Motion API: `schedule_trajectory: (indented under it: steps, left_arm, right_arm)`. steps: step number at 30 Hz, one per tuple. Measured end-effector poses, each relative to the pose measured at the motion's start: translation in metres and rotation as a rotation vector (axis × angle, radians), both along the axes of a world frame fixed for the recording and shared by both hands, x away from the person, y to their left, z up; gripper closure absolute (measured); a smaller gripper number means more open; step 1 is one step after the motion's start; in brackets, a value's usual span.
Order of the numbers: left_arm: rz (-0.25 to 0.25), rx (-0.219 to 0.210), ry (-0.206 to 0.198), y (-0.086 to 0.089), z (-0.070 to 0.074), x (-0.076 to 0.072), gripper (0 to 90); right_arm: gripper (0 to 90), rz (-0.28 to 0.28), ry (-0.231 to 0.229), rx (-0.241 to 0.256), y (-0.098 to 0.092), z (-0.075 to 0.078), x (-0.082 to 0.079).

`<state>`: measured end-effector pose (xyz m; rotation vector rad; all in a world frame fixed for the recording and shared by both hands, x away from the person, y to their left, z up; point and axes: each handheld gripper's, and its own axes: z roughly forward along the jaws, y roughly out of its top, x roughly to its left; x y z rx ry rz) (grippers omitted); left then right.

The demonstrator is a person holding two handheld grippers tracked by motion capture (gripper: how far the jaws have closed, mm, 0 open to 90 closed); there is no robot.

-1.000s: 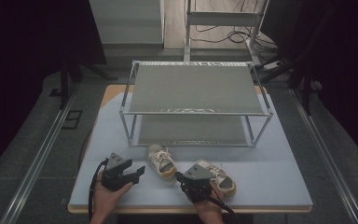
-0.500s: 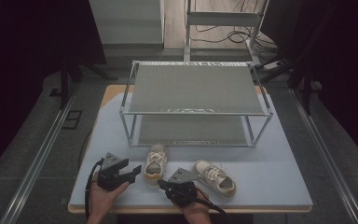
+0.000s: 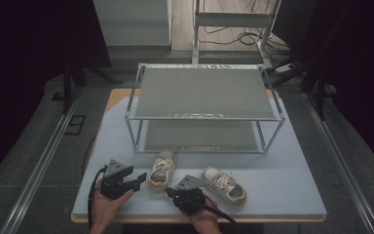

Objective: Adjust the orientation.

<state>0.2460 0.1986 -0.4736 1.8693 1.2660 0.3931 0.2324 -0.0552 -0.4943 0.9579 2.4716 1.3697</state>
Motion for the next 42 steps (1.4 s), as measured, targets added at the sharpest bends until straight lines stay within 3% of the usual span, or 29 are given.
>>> schedule_trajectory:
  steps: [8, 13, 17, 21, 30, 34, 37, 42]
  left_arm:
    - [0.028, -0.014, -0.004, 0.012, 0.002, 0.001, 40.1]
    - [0.032, -0.021, -0.001, 0.016, 0.001, 0.002, 39.9]
    - [0.027, -0.02, 0.005, 0.016, 0.0, 0.004, 39.9]
    - [0.021, -0.028, 0.002, 0.016, 0.001, 0.005, 39.9]
    - [0.017, -0.021, 0.001, 0.014, 0.003, 0.009, 39.9]
    - [0.008, -0.019, -0.004, 0.013, 0.005, 0.012, 40.0]
    - [0.005, -0.021, -0.006, 0.014, 0.005, 0.013, 40.1]
    - [0.0, -0.043, -0.016, 0.016, 0.008, 0.013, 39.8]
  right_arm:
    - [89.9, 0.064, 0.013, 0.002, 0.027, -0.005, 0.002]
    - [89.1, 0.073, 0.019, 0.008, 0.028, -0.004, 0.004]
    - [87.7, 0.058, 0.009, 0.015, 0.016, 0.0, 0.002]
    - [87.7, 0.02, -0.009, 0.012, -0.009, 0.006, -0.004]
    - [88.6, -0.127, -0.009, -0.018, -0.059, -0.003, -0.013]
    - [88.9, -0.146, -0.012, -0.034, -0.067, -0.006, -0.016]
    - [88.9, -0.161, -0.039, -0.054, -0.067, -0.006, -0.02]
    - [87.6, -0.161, -0.037, -0.036, -0.069, -0.003, -0.023]
